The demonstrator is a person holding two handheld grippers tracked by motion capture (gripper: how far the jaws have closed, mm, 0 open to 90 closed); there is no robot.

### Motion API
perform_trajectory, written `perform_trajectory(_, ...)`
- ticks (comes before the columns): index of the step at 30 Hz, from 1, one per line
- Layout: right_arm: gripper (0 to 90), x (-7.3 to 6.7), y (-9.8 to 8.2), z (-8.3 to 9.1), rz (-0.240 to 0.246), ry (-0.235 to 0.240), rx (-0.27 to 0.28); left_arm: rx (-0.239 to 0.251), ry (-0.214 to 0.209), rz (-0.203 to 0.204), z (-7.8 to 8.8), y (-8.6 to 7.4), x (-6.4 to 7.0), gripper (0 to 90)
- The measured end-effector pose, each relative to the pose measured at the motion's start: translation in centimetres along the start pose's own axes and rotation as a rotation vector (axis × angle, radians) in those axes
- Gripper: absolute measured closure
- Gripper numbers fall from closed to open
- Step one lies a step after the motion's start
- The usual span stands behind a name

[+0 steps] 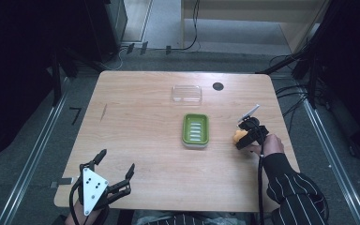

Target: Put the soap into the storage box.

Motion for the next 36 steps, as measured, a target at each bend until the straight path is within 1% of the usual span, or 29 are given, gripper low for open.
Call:
perform_trajectory(6, 40.1, -0.2, 0.1, 0.4, 0.014, 0.009, 0.021, 0.001, 0.002, 0.002, 0.0, 0.0, 0.0, 13.0)
perform_trajectory(15, 40.1, -0.8, 0.2, 1.0, 0.035, 0.029, 0.037, 0.002, 0.005, 0.004, 0.0, 0.0, 0.0, 13.0)
perform_trajectory(24, 40.1, -2.2, 0.5, 1.4, 0.081, 0.051, 0.049, 0.002, 0.004, 0.003, -0.2, 0.0, 0.0, 13.0)
perform_trajectory(26, 40.1, -2.3, 0.6, 1.5, 0.09, 0.054, 0.05, 0.001, 0.005, 0.003, -0.2, 0.0, 0.0, 13.0)
perform_trajectory(27, 40.1, -2.5, 0.6, 1.5, 0.087, 0.053, 0.051, 0.0, 0.007, 0.004, -0.2, 0.0, 0.0, 13.0)
perform_trajectory(28, 40.1, -2.6, 0.7, 1.5, 0.1, 0.057, 0.054, 0.0, 0.008, 0.004, -0.1, 0.0, 0.0, 13.0)
perform_trajectory(29, 40.1, -2.6, 0.7, 1.5, 0.1, 0.057, 0.054, 0.001, 0.008, 0.006, -0.1, 0.0, 0.0, 13.0)
perform_trajectory(33, 40.1, -2.9, 0.8, 1.8, 0.112, 0.059, 0.055, -0.002, 0.007, -0.002, -0.1, 0.0, 0.1, 13.0)
perform_trajectory(34, 40.1, -3.0, 0.9, 1.9, 0.109, 0.059, 0.057, 0.0, 0.007, -0.002, 0.0, 0.0, 0.0, 13.0)
perform_trajectory(36, 40.1, -3.3, 1.0, 2.1, 0.121, 0.06, 0.066, 0.001, 0.006, 0.0, 0.1, 0.0, 0.0, 13.0)
Point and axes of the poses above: each handheld gripper's, and its own axes: z roughly backward along the jaws, y roughly out of its top, x roughly to its right, the point moved 2 cm from there along -z, roughly forward along the jaws, and after that the axes turned 15 degrees about x, right-handed, at the moved point
